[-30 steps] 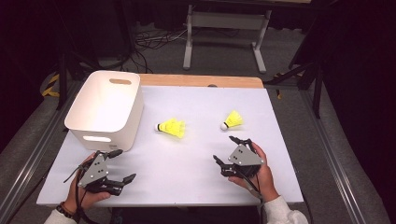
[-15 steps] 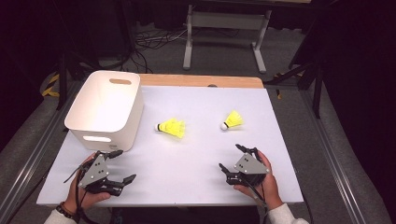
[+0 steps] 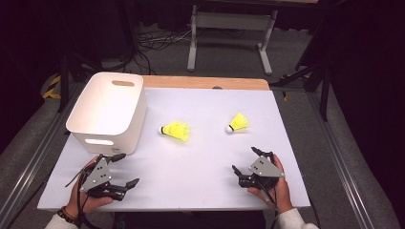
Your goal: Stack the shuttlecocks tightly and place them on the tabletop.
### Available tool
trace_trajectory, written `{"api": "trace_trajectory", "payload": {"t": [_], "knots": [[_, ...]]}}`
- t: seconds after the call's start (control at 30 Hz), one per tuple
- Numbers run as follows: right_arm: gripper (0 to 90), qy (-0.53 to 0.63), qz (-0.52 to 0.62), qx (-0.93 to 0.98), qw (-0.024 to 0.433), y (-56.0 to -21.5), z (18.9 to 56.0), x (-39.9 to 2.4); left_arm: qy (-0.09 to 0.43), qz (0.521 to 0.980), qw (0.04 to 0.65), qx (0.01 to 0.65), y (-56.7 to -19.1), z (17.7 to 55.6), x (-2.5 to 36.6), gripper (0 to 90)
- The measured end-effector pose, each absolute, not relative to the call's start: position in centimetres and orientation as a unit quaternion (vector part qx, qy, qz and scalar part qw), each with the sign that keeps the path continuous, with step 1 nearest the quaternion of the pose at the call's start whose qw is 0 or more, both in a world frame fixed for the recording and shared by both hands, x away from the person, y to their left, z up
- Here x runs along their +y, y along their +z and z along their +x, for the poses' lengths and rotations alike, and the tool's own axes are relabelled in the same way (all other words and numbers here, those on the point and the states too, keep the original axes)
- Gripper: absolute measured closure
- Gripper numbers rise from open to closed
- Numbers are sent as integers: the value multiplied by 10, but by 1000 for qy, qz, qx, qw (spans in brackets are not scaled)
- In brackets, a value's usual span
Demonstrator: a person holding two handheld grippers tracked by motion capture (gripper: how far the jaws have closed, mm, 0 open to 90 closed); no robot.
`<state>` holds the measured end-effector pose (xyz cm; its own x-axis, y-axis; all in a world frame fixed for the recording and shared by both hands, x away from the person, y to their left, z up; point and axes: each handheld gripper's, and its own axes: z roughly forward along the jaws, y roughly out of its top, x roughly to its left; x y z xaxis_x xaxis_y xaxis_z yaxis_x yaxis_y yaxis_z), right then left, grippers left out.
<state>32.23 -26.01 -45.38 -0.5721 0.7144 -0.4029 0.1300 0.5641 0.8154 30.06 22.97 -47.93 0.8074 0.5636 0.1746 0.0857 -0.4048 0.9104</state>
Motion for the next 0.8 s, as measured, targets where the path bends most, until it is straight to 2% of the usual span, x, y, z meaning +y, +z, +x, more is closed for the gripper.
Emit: {"api": "trace_trajectory", "payload": {"t": [0.6,0.8], "knots": [[102,378,299,783,393,-456,349,-275,235,806,503,204,-480,301,229,98],[98,386,309,782,379,-451,365,-282,231,811,499,200,-481,302,228,99]]}}
